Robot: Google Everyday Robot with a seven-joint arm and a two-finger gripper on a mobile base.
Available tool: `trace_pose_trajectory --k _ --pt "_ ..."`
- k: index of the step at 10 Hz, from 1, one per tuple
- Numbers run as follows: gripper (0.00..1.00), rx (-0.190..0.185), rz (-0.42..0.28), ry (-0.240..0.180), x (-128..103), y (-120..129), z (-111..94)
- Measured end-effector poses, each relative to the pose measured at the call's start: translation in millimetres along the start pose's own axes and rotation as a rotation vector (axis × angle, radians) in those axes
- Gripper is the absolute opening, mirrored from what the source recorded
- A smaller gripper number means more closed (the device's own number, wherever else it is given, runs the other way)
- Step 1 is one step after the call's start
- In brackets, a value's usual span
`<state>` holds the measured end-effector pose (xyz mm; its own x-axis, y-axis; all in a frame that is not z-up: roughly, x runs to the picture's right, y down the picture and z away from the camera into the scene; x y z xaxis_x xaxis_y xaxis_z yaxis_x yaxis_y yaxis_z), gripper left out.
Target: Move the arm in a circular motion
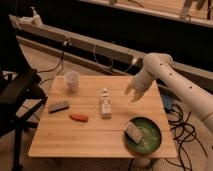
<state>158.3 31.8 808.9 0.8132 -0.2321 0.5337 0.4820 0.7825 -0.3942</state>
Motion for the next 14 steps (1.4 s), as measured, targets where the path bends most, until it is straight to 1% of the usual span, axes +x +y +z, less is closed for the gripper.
trace_pose_trajectory --k 1,2,3,4,5,6,7,8,10,11,12,13,14 --pt "0.43 -0.006 0.005 0.006 4 0 2" --pt "0.38 -0.009 0.0 0.004 2 -1 4" --pt "0.29 -0.008 0.009 0.006 3 0 3" --pt "0.2 -0.004 0.036 0.015 10 0 0" --pt "0.11 -0.005 0.064 0.022 19 3 0" --pt "0.03 -0.004 0.101 0.034 35 10 -3" --pt "0.0 -0.002 0.138 0.05 53 19 -7" --pt "0.0 -0.001 0.17 0.066 70 26 -11" --pt "0.0 0.009 0.248 0.119 115 42 -23" --pt "0.0 0.016 0.269 0.137 128 45 -28" --pt "0.0 0.029 0.29 0.163 145 44 -35" --pt "0.0 0.035 0.286 0.183 159 35 -38" --pt "0.0 0.049 0.268 0.205 172 13 -40"
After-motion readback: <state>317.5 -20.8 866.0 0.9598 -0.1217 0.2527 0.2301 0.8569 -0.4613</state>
